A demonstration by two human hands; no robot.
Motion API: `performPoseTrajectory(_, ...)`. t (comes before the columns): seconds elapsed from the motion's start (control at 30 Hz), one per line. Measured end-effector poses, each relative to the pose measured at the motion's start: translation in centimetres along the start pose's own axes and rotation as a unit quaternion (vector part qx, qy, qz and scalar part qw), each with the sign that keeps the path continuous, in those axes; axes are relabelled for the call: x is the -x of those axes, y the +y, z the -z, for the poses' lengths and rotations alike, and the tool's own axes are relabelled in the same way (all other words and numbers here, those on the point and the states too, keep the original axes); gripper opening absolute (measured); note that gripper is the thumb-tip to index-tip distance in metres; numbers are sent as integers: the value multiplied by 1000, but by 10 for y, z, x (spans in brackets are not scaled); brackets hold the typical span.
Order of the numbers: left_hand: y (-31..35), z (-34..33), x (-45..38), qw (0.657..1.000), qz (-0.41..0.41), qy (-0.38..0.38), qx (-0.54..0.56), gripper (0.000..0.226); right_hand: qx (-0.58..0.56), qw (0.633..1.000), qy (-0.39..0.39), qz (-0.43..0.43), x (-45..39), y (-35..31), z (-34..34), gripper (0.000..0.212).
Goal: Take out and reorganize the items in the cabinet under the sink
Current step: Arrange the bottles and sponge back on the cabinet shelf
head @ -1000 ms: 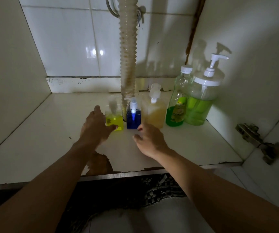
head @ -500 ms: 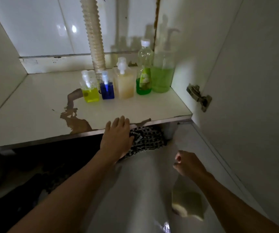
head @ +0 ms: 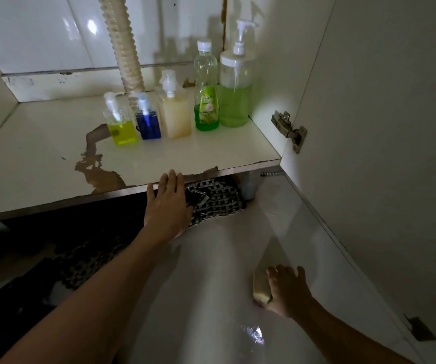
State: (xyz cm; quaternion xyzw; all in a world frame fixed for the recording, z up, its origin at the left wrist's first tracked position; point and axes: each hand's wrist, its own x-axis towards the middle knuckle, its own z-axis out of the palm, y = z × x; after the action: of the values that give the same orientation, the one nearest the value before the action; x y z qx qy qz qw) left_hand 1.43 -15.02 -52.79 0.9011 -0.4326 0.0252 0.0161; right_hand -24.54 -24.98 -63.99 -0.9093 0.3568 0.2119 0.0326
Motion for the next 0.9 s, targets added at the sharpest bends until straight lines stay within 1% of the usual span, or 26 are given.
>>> performPoseTrajectory(0.17,-2,-2,1,1000,-6,1,-4,80,-1,999,51,-6,7,-8,1,73)
performPoseTrajectory(0.27,-3,-3,0,1000,-7,1,0,81,7,993,119,-9,2,-12,19,81)
performPoseTrajectory(0.33,-4,-4,-1,1000,-9,0,2,80,-32,992,119,-4,-3,-15,45,84)
performPoseTrajectory(0.37,-4,-4,-1,1000,-10,0,3,80,-57,992,113,-4,-7,-16,61,83)
performPoseTrajectory(0.4,-4,-5,-1,1000,-12,1,3,80,-74,990,124,-1,-12,-17,79,82)
performPoseTrajectory(0.5,-3,-5,0,1000,-12,5,2,81,-106,974,198,18,-26,-22,146,81)
performPoseTrajectory(0.63,0,-7,2,1000,-3,10,-4,84,-83,959,265,53,-50,-26,224,84)
performPoseTrajectory(0.7,1,-8,1,1000,-1,11,-5,84,-64,955,283,63,-65,-29,252,78)
performPoseTrajectory(0.77,0,-8,1,1000,-1,8,-5,85,-45,959,273,64,-82,-33,268,68)
performPoseTrajectory(0.9,0,-7,1,1000,-5,3,-12,87,-4,961,271,63,-116,-41,272,54)
